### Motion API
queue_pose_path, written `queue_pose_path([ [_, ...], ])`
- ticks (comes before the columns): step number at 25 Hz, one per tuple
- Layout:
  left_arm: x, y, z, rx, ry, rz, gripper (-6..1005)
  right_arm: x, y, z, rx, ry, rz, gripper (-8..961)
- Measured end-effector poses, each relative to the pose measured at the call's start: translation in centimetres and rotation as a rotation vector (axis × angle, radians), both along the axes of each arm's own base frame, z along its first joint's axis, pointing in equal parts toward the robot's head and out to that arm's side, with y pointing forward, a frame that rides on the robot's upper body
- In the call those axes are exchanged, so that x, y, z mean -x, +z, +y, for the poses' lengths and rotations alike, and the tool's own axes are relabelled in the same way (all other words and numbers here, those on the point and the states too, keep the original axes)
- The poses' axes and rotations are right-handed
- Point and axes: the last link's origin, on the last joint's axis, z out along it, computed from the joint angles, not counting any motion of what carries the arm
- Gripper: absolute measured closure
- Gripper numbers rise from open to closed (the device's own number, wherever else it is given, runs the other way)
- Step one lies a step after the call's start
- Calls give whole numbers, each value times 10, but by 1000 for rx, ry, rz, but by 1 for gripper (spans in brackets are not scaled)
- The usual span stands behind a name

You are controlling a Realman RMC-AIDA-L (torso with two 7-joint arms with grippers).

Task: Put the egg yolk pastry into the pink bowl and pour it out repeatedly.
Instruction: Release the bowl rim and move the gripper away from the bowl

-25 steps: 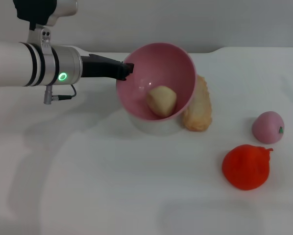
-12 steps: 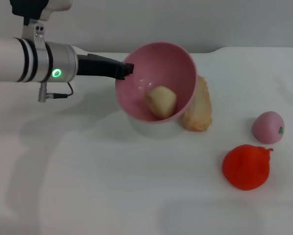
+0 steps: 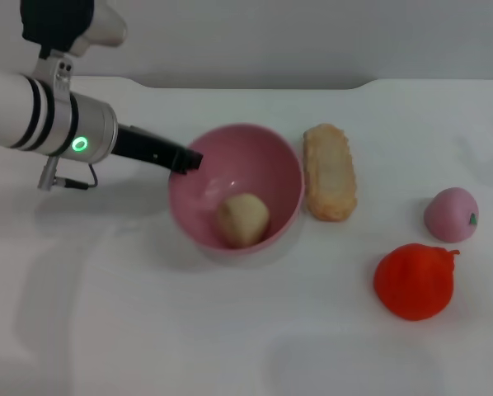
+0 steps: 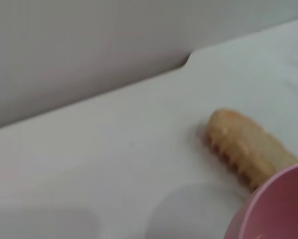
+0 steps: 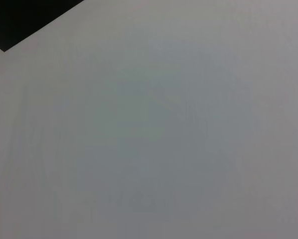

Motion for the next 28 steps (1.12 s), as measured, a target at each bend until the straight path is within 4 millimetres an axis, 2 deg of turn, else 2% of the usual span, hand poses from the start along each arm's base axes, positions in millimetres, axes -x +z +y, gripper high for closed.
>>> queue_pose_path([
  [9,5,-16,-7,44,7,82,829,0,1,-1,-2,5,-2,118],
  [22,3,-17,-3,37,-1,95,817,3,0,1,4,16,-6,118],
  [28,1,-13,-1,14,-4,85,759,3,0,2,5,17,-7,118],
])
